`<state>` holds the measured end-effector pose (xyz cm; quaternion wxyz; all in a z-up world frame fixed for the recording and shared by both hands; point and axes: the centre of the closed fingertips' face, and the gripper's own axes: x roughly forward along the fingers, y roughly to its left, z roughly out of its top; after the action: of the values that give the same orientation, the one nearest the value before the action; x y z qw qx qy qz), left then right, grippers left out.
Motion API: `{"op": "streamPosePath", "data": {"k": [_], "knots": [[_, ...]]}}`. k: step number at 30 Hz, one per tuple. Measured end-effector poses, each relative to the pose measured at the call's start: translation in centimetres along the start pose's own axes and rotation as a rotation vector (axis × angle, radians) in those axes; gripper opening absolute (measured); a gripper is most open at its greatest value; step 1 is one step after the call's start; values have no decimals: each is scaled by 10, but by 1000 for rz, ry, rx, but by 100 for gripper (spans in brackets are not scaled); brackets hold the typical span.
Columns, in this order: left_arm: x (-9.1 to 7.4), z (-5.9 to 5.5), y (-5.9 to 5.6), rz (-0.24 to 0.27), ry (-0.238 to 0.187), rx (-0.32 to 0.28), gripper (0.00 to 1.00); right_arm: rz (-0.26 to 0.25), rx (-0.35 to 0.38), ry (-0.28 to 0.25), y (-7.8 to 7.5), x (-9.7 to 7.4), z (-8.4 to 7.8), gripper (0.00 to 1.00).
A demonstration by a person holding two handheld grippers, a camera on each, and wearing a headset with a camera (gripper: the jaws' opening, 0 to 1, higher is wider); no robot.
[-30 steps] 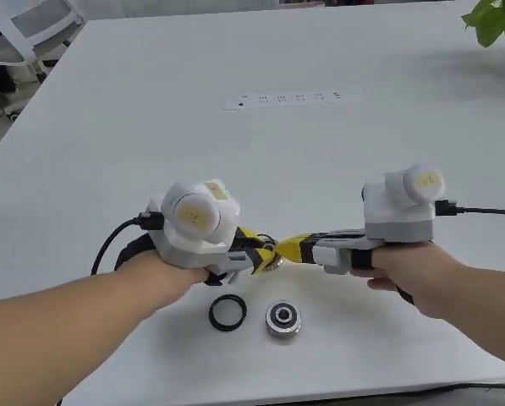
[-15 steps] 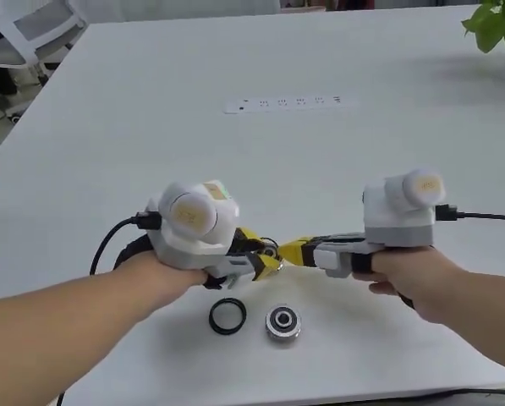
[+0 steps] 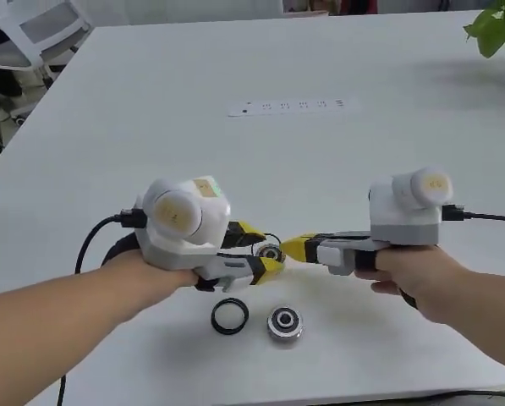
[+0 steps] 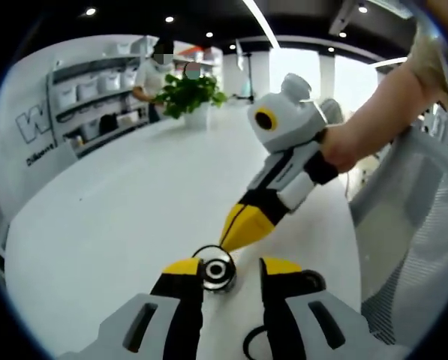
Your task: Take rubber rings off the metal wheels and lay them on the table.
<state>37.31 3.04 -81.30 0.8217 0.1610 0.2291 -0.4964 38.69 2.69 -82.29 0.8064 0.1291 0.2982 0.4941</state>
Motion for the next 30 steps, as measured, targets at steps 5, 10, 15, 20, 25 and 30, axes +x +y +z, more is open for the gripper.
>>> {"op": "streamPosePath", "data": {"k": [5, 10, 15, 20, 25, 30], "knots": [[-11, 6, -2, 1, -25, 11, 35, 7, -1, -9, 8, -2, 4, 0], [-22, 12, -4, 4, -48, 10, 40, 14, -1, -17, 13, -3, 7, 0], [-32, 14, -5, 4, -64, 8, 44, 21, -3, -24, 19, -5, 11, 0], [-43, 15, -5, 13, -80, 1, 49, 32, -9, -27, 27, -7, 13, 0], [-53, 16, -10, 13, -91, -4, 52, 42, -13, -25, 32, -7, 13, 0], [-62, 15, -16, 14, -99, -2, 56, 48, -17, -21, 37, -8, 13, 0]]}}
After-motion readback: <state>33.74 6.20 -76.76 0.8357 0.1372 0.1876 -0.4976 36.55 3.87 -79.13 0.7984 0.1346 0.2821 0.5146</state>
